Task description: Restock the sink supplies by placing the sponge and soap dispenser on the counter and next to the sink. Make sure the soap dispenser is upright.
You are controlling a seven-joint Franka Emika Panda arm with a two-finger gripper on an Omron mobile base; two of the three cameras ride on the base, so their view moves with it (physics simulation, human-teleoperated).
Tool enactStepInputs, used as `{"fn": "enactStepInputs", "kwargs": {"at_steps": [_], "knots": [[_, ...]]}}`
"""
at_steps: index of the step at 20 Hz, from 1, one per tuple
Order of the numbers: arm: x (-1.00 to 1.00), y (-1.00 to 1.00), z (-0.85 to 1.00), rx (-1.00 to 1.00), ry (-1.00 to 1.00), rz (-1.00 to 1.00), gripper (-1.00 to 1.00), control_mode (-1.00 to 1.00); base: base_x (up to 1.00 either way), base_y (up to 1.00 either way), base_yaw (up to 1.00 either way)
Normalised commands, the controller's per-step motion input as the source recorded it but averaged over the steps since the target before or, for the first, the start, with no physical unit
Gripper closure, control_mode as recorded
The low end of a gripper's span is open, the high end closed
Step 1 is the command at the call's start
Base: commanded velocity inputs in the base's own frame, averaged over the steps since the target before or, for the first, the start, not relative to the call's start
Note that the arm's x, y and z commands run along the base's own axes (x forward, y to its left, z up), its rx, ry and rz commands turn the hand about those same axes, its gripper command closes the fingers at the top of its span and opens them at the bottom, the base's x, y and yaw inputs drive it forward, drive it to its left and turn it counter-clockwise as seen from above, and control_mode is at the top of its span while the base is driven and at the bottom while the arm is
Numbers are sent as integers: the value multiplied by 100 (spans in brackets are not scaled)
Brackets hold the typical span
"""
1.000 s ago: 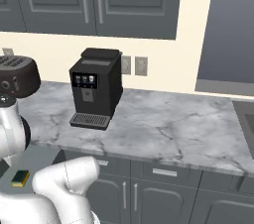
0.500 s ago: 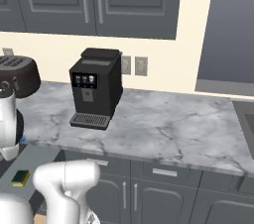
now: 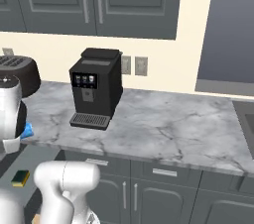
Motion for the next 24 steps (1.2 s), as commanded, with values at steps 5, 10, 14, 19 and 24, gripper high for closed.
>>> {"fn": "enactStepInputs", "kwargs": {"at_steps": [5,10,14,19,24], "knots": [[24,-73,4,12,0,-11,100,-100,0,0,0],[37,-67,0,12,0,-8,100,-100,0,0,0],[41,-18,-5,6,2,0,100,-100,0,0,0],[9,-20,-3,2,1,1,100,100,0,-39,0],[0,0,0,0,0,0,100,100,0,-100,-7]]}}
